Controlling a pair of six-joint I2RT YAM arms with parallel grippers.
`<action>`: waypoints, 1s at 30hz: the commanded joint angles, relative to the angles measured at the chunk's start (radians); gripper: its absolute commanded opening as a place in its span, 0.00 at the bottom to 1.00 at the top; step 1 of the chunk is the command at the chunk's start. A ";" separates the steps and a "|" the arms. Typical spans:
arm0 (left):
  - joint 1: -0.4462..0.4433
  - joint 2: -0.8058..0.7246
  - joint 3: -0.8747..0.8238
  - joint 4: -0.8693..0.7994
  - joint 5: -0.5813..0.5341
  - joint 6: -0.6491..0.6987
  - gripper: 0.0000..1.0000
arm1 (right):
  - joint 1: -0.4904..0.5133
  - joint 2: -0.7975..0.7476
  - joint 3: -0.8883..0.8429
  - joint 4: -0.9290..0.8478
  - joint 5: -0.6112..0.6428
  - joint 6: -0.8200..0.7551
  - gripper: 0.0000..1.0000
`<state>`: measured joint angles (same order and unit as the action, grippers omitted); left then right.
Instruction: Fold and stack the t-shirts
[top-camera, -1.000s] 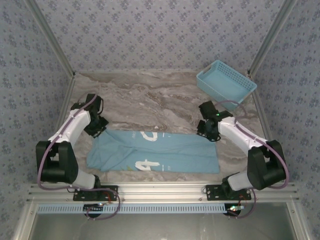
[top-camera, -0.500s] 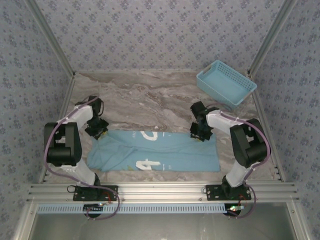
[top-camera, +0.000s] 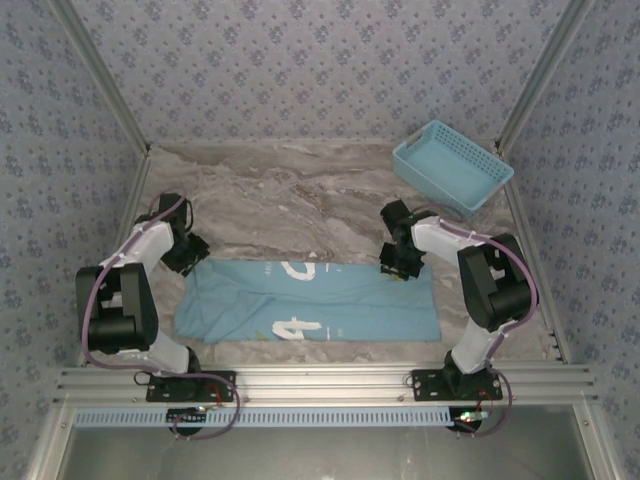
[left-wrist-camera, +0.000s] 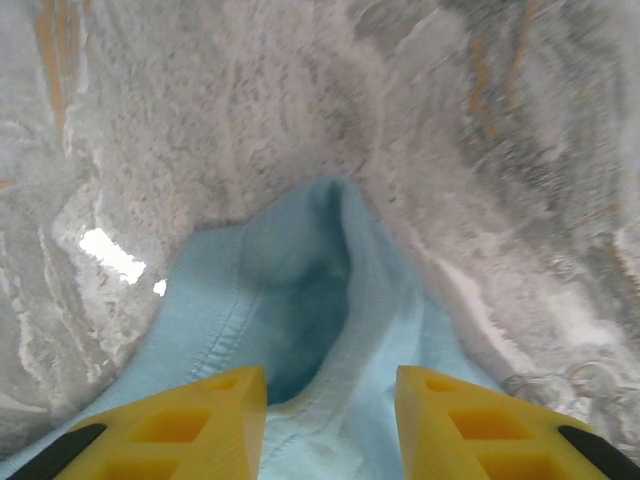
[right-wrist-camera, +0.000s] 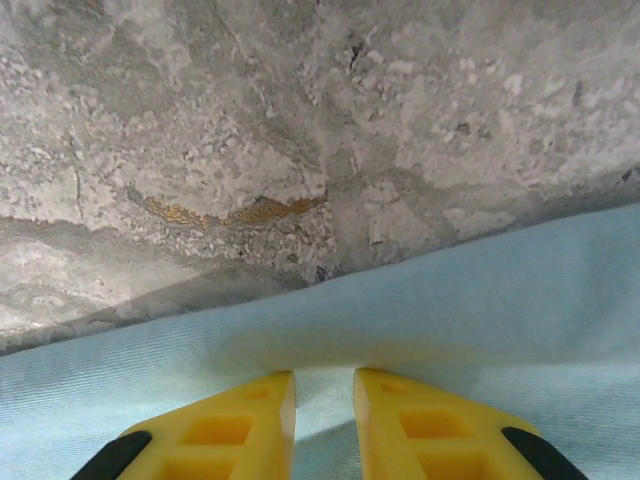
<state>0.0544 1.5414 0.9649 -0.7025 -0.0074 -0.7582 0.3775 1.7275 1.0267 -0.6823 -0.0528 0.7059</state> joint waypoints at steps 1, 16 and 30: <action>0.004 0.010 -0.027 -0.014 0.005 0.029 0.36 | -0.004 0.026 0.019 -0.029 0.014 -0.018 0.25; 0.058 0.015 -0.030 -0.138 -0.147 -0.026 0.14 | -0.022 0.051 0.003 -0.025 0.038 -0.006 0.22; -0.090 -0.144 0.114 -0.255 -0.096 -0.085 0.35 | 0.014 -0.066 0.093 -0.057 0.106 -0.068 0.23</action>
<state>0.0154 1.4261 1.0264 -0.9161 -0.1417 -0.8097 0.3695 1.7237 1.0901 -0.7002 0.0120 0.6605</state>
